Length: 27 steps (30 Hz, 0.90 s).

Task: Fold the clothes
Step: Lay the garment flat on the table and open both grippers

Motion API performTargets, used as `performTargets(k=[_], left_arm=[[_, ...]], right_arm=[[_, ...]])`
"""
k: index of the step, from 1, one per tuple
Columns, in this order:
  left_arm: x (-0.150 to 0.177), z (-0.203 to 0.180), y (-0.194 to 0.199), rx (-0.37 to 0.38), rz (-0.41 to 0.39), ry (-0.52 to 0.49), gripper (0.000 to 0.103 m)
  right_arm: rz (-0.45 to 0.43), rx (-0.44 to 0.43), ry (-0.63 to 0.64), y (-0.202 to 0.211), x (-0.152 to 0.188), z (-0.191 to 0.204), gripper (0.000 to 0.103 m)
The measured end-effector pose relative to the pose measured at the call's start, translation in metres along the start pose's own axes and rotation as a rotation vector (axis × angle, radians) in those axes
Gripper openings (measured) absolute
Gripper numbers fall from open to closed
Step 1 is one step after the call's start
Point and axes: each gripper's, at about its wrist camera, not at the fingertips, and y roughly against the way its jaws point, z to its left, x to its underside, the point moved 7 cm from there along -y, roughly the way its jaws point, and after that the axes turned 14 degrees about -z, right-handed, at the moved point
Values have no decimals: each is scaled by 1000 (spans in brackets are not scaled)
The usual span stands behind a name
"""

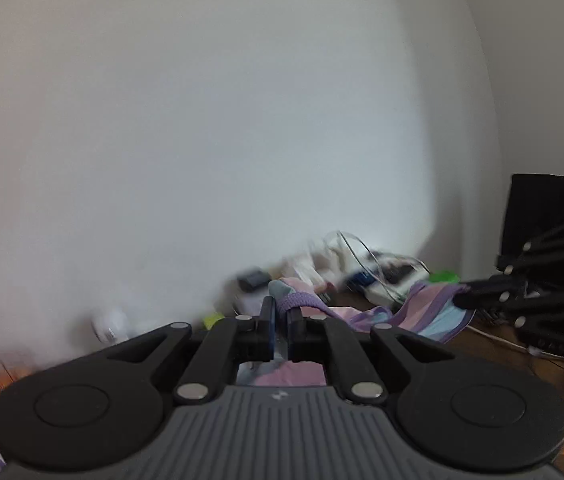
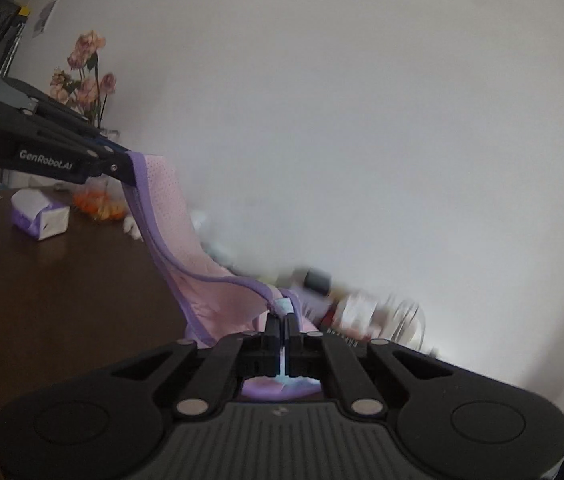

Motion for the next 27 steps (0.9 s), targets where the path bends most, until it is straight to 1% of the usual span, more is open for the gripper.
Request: performTargets(k=[3,4,6,8,11,13,15,16,17,20,23,27], left_arm=[[58,-7,-1,32,136,110,5],[72,-8,3,29,171,124,5],[91,-9,14,15,208,139,5],[97,-2,27,-25,216,180,5],[102,9,45,-68,240,253,5],[108,8,60,-80,271,250,5],[111,2,68,-110,293,182,5],[113,0,72,-125,296,161,5],[114,-2,75,-128,296,162,5],[119,-6,89,-122,307,199,5],[129,-13,101,-108,347,204,5],[147,-23,116,-47,403,235,5]], right_arm=[[101,-33,-157,13,67,27,1],[113,-44,-177,19,80,36,1],[128,-62,-183,31,97,57,1],[134,-88,-178,37,104,75,1],[134,-97,-181,48,107,78,1],[126,-92,-182,55,108,75,1],[102,-89,-211,62,106,68,1],[95,-88,-226,66,107,65,1],[95,-88,-229,69,109,64,1],[95,-91,-226,81,113,65,1],[98,-104,-234,90,114,66,1],[102,-144,-241,107,114,74,1]])
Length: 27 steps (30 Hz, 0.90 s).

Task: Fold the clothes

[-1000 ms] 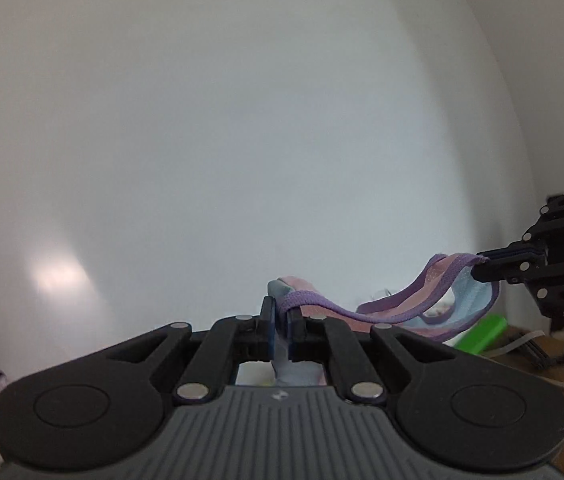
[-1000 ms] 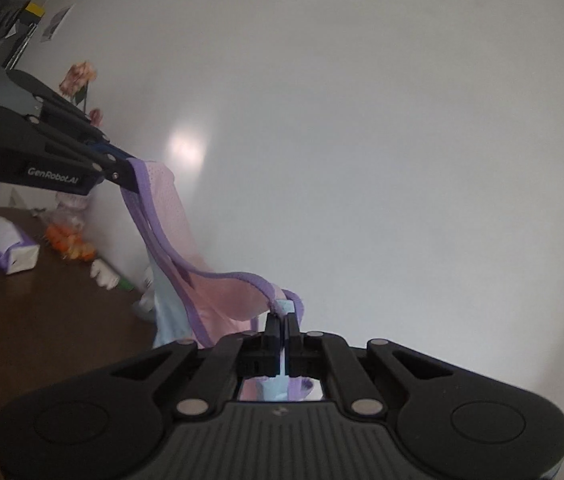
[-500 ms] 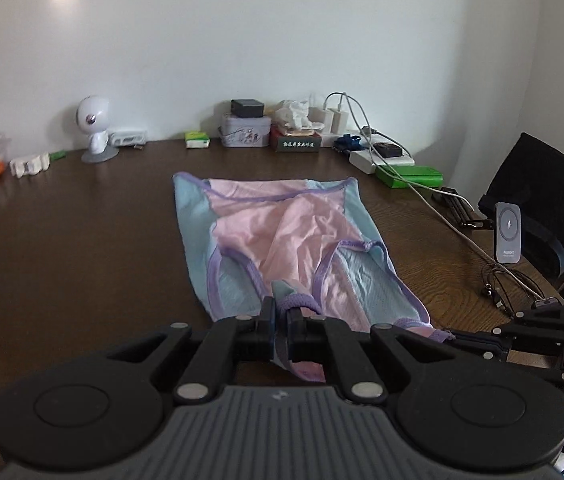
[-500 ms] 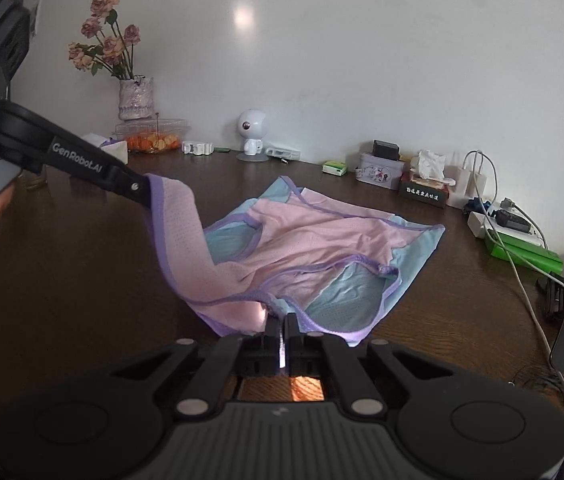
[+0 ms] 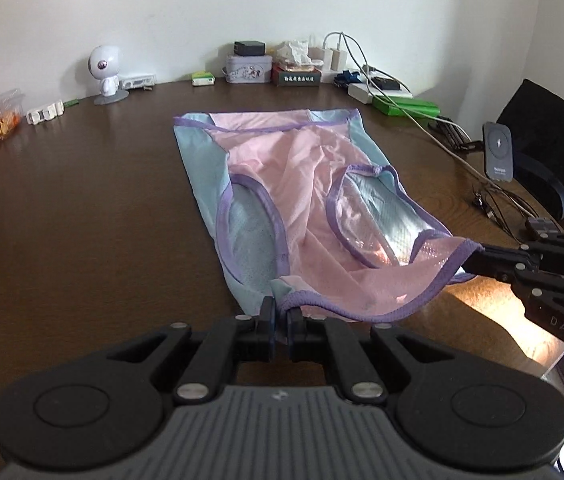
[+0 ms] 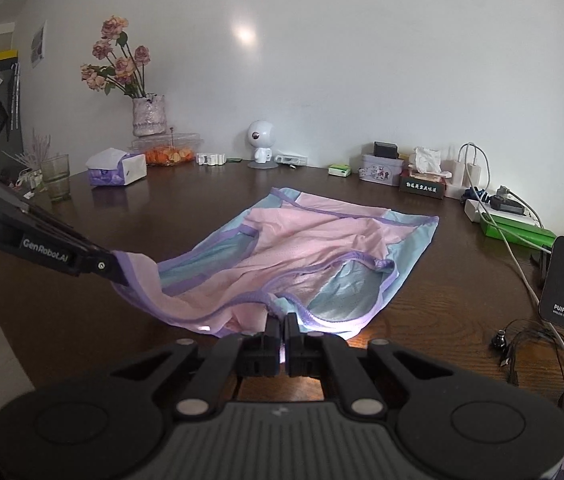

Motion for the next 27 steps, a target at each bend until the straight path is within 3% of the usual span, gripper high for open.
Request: performTargets(k=[4,6,8,11,13,18,21,25,27], left_arm=[[22,-3,18,160,60,74,14],[19,1,33,216,30,113,35],[5,10,46,221,-37,152,46],[-18,24,45,177,-119,173,52],[-26,24,32,116,-147,136,56],[-6,20,-11,40,-61,146,57],[5,24,-20,42,-32,169,57],[-4,32,-46,-19,-29,116,58],[-13,33,-62,-34,-33,78,58]], right_arm=[[73,-56,-1,21,14,3,5],[91,-83,9,33,20,3,9],[70,-91,-5,41,15,2,17],[29,-91,-43,44,5,-2,31],[20,-91,-72,34,3,-4,32],[123,-46,-97,-1,20,-3,29],[189,-47,-131,3,25,-2,29],[174,-82,-89,1,18,-2,29],[127,-74,-105,-7,11,-9,29]])
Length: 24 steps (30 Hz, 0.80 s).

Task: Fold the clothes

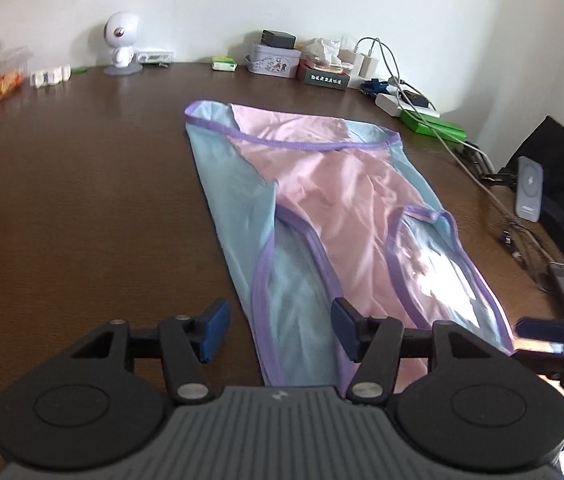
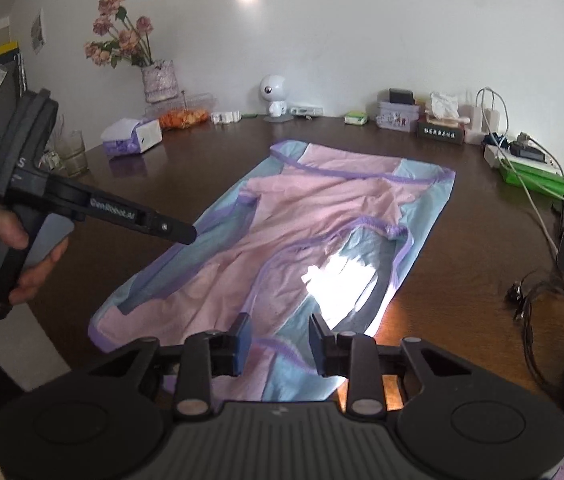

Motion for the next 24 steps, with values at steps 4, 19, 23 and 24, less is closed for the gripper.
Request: performTargets(k=[4,19,23,24], left_arm=[[-2,-4,-24,-7,26,-36,59],[-12,23,1,-29,-1,36,17],[-28,3,-12,-23,-47,-62,53],[-25,-2,-20,-26,-29,-98,53]], right_arm=[[16,-18,-9,-18,0,-5,30],[70,-75,44,13,2,-17,20],[-32,16,-1,-15,-38,-50,33],[-31,67,22,-28,-43,-56,33]])
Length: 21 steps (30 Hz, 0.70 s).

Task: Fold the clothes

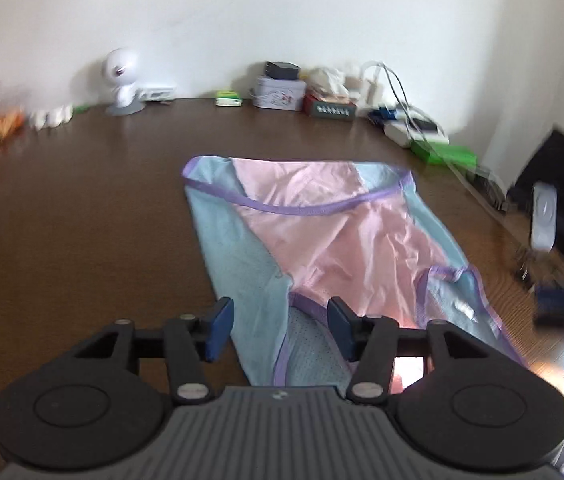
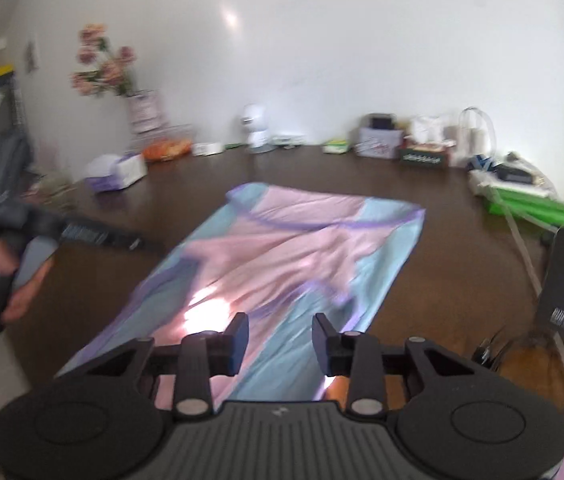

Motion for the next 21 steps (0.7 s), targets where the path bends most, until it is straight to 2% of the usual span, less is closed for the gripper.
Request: performTargets(k=[3,5,7,8,9,10,11,13,14,16,17,18,19,20,21], left_arm=[[14,-5,-15,-8,32,-19,51],[21,0,-18,-22,38,-5,46],[22,12,-16,-44,14,8,27],[22,19,-16,-58,15,23,7],[21,26,-16,-58,19,46,3],[20,33,-15,-50,21,74,3],[20,40,-14,-53,18,94,3],[22,54,-9,-79,23,110,3],[23,57,-5,-49,28,140,3],[21,62,5,38,34,209,6],[16,64,11,76,32,234,17],[8,68,16,103,17,254,42],[-5,75,17,101,-14,258,55],[-19,81,12,72,-42,227,67],[-34,87,4,35,-67,185,68]], right_arm=[[59,109,81,-40,3,-9,33],[94,108,74,-57,10,-12,33],[127,99,52,-69,18,-14,33],[141,109,48,-74,23,-16,29],[152,121,42,-77,26,-18,17],[148,141,33,-77,28,-20,5],[143,160,24,-77,28,-23,1],[125,191,-4,-70,25,-29,1],[124,207,-22,-67,24,-33,1],[143,212,-43,-61,24,-37,2],[155,180,-54,-57,22,-34,7],[148,145,-75,-53,16,-30,10],[138,109,-94,-49,9,-27,13],[119,74,-108,-50,-2,-26,24],[98,53,-104,-57,-15,-28,37]])
